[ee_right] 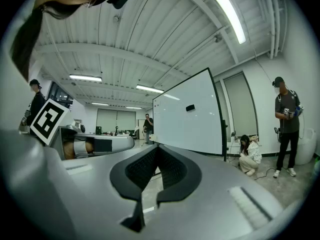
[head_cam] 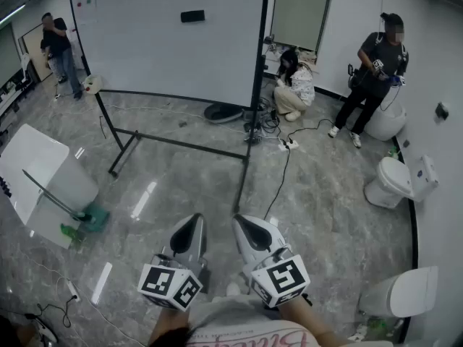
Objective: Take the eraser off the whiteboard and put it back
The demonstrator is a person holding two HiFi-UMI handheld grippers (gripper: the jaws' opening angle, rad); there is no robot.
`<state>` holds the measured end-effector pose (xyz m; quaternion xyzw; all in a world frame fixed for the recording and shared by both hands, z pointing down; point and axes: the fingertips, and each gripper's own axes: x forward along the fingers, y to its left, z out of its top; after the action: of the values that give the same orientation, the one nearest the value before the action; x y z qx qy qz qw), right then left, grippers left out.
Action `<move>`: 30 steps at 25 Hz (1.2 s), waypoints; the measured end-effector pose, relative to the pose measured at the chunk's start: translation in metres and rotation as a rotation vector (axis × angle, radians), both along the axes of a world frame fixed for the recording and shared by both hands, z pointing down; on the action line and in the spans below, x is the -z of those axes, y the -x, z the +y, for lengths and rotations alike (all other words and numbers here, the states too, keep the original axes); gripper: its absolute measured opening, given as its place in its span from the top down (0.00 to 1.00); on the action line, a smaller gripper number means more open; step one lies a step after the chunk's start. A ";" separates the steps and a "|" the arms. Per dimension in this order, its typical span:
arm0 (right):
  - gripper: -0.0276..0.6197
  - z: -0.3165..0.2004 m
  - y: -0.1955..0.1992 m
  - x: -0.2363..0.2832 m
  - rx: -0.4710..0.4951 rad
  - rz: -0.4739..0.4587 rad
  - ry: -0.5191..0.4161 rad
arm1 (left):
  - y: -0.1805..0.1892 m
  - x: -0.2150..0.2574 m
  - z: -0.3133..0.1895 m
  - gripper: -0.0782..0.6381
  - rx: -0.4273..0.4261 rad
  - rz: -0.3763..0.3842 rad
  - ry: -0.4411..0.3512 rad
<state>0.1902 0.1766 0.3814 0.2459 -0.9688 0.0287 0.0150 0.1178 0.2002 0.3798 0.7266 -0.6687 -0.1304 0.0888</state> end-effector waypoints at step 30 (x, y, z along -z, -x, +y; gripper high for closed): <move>0.95 -0.068 -0.006 -0.005 0.033 -0.004 0.000 | 0.013 -0.007 -0.044 0.89 0.097 0.027 0.022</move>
<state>0.1963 0.1088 0.3868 0.2300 -0.9727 0.0290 0.0137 0.1048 0.1562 0.3872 0.6906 -0.7032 -0.1369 0.0996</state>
